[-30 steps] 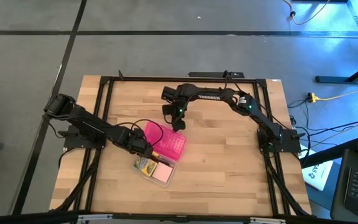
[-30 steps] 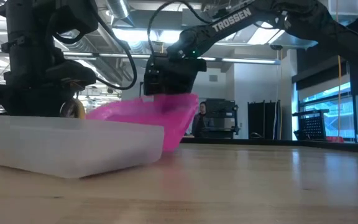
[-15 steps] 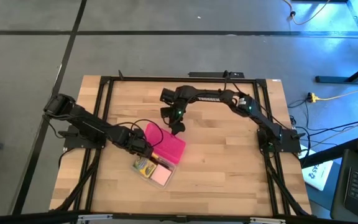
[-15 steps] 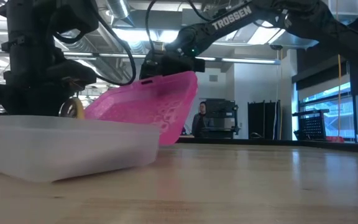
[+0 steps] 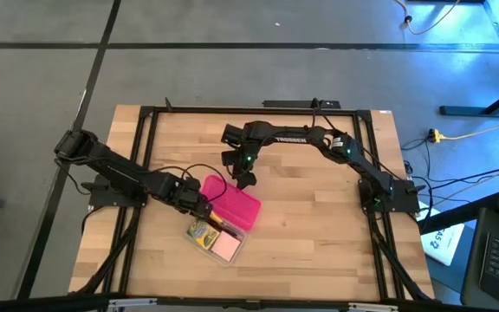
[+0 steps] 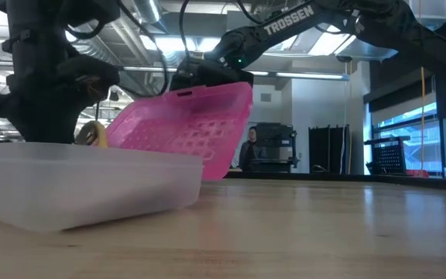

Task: Pack school essentials
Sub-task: Close the pink supply box

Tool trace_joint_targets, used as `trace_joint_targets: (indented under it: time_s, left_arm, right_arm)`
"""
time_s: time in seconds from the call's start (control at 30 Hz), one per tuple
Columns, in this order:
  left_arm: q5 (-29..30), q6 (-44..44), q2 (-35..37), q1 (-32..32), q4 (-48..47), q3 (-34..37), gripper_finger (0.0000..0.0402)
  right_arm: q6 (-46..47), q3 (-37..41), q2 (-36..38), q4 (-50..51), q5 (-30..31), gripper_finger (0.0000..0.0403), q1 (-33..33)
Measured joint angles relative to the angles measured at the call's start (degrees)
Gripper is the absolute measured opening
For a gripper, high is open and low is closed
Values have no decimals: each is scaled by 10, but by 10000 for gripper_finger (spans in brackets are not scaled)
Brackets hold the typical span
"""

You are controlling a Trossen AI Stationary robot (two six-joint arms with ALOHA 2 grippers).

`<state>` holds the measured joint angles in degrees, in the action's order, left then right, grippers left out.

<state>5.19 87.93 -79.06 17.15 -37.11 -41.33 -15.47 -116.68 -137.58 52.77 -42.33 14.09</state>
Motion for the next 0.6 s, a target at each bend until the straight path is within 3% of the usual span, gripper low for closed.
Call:
trace_joint_targets:
  time_s: [0.6]
  left_arm:
    - [4,-15,106,0,-51,-1,98]
  right_arm:
    - [2,0,1,-8,0,386,-1]
